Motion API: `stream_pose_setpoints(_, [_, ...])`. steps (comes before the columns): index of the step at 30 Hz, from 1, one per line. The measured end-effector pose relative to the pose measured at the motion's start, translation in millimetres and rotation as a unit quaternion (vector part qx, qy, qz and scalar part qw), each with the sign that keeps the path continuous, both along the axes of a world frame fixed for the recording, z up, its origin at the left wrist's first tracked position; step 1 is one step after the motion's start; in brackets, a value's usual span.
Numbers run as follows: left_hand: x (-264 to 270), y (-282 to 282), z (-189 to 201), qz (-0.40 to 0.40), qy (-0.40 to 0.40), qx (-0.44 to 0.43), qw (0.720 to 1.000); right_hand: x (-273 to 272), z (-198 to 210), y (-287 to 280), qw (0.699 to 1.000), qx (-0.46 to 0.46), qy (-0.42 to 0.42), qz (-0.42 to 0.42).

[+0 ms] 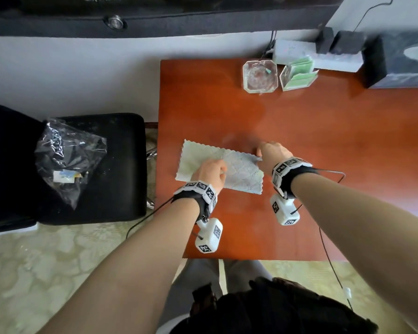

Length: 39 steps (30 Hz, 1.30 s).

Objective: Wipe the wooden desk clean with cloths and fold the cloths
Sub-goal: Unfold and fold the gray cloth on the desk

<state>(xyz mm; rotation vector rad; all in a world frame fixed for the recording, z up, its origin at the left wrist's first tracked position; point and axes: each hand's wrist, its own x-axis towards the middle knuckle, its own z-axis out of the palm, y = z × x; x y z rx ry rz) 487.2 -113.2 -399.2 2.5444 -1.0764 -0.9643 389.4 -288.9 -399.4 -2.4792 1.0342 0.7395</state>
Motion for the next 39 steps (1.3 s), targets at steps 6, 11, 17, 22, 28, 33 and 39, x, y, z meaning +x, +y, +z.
stream_pose_setpoints(6, [23.3,33.5,0.2,0.213,-0.159,0.090,0.960,0.3,5.4,11.3,0.999,0.012,0.038,-0.006])
stream_pose_setpoints(11, [30.4,42.0,-6.5,0.303,-0.060,0.129,0.942,-5.9,9.2,21.4,0.996,0.056,0.066,0.001])
stream_pose_setpoints(17, [46.0,37.1,-7.0,0.263,-0.007,0.167,0.950,-19.1,7.8,39.1,0.989,0.093,0.117,0.019])
stream_pose_setpoints(22, [54.3,34.1,1.0,0.163,-0.023,0.162,0.973,-24.0,17.8,45.3,0.976,0.106,0.173,0.077])
stream_pose_setpoints(28, [49.8,25.9,14.8,0.036,-0.068,0.023,0.997,2.1,29.3,35.2,0.994,0.008,0.036,0.100])
stream_pose_setpoints(33, [34.2,16.2,32.2,-0.002,-0.072,-0.064,0.995,41.3,36.0,35.4,0.969,-0.015,-0.086,0.230])
stream_pose_setpoints(39, [40.4,12.4,48.5,-0.012,-0.086,-0.095,0.992,61.8,50.7,27.2,0.970,-0.035,-0.053,0.235])
